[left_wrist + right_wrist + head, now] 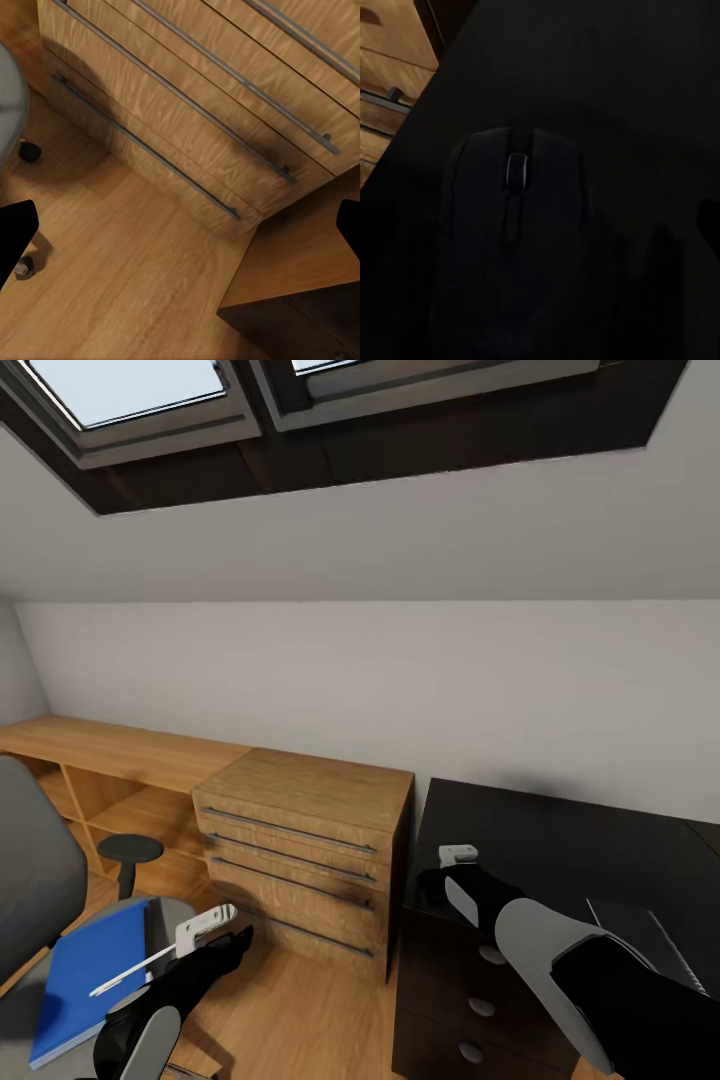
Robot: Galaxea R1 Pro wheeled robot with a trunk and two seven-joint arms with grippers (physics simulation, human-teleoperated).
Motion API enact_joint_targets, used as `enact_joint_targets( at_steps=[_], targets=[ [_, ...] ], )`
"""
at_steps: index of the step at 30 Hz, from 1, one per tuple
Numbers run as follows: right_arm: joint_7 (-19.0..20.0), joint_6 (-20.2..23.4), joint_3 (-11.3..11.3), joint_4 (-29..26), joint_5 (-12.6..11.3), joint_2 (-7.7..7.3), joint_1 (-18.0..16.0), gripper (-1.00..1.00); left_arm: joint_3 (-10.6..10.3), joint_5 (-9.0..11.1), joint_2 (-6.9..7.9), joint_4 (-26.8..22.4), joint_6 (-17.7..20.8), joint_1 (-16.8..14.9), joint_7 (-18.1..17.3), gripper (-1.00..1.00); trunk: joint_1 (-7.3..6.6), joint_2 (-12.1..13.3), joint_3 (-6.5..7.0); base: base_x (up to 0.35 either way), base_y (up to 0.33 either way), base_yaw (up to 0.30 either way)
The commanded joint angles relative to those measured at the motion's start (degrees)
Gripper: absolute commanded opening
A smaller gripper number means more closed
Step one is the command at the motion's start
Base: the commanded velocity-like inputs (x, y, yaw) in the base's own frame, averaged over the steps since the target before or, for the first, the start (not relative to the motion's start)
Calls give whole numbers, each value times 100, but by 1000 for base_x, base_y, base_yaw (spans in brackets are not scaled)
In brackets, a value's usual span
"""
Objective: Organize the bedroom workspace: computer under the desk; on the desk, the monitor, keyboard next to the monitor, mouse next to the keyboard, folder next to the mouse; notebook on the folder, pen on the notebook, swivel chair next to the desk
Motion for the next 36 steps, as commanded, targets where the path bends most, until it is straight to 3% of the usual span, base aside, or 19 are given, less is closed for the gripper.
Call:
enact_joint_targets(
  at_steps=[1,23,24,36],
  targets=[
    [20,31,51,-12,-55,4,-3,100,-11,60,5,-7,6,-5,59,100,0,-4,-6,0,0,0],
    [65,200,53,-12,-55,8,-3,100,-9,60,4,-7,7,-4,67,100,88,-164,-78,0,0,0],
    [61,211,52,-12,-55,5,-3,-100,-10,60,6,-7,7,-5,67,100,88,-164,-78,0,0,0],
    [60,216,53,-19,-53,9,-3,-100,-9,68,6,-7,8,-5,65,100,88,-164,-78,0,0,0]
  ],
)
